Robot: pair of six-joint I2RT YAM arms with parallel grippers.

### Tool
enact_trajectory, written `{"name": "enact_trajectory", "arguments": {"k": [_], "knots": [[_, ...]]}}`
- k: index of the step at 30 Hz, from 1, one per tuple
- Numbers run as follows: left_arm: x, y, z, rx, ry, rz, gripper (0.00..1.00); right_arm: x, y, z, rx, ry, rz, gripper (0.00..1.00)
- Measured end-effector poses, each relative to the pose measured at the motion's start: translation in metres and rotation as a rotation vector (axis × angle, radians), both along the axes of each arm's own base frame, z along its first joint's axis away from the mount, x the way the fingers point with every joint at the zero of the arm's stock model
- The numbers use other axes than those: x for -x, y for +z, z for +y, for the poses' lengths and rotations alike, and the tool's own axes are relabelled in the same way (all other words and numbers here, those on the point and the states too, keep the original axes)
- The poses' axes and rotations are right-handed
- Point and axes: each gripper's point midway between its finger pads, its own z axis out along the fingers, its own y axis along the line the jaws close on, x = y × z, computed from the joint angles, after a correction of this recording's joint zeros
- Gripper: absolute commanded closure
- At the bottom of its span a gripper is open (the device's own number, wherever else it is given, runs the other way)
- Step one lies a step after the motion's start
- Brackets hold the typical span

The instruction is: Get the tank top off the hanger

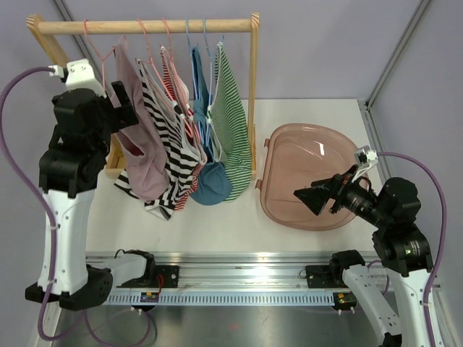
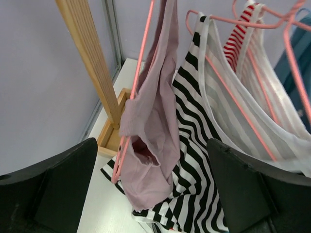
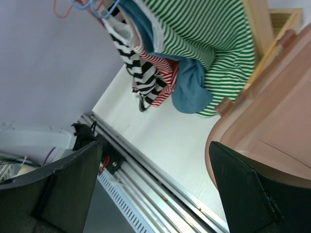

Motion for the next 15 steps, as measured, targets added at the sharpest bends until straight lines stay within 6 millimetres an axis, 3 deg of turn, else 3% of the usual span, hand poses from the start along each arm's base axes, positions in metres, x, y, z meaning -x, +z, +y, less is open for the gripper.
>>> {"name": "enact_trajectory", "arguments": {"k": [4, 9, 10, 11, 12, 15], "knots": [[-0.039, -0.012, 0.01, -0.024, 0.029, 0.056, 0.01, 0.015, 0.006, 0.009, -0.026, 0.083, -0.024, 0.0], [-0.079, -0.012, 0.024, -0.027, 0.04, 0.067, 0.05, 0.028, 0.007, 0.014, -0.051, 0.144, -0.044, 0.0], [-0.086, -0.014, 0.026, -0.022, 0.039, 0.068, 0.09, 0.029, 0.006, 0.015, -0.054, 0.151, -0.043, 0.0], [-0.091, -0.017, 0.029, -0.017, 0.035, 0.073, 0.26, 0.03, 0.004, 0.016, -0.057, 0.16, -0.035, 0.0], [-0.095, -0.019, 0.032, -0.01, 0.035, 0.078, 0.33, 0.03, 0.0, 0.017, -0.059, 0.165, -0.023, 0.01], [-0.106, -0.022, 0.041, 0.0, 0.035, 0.091, 0.51, 0.029, -0.007, 0.019, -0.065, 0.177, 0.003, 0.0]]}}
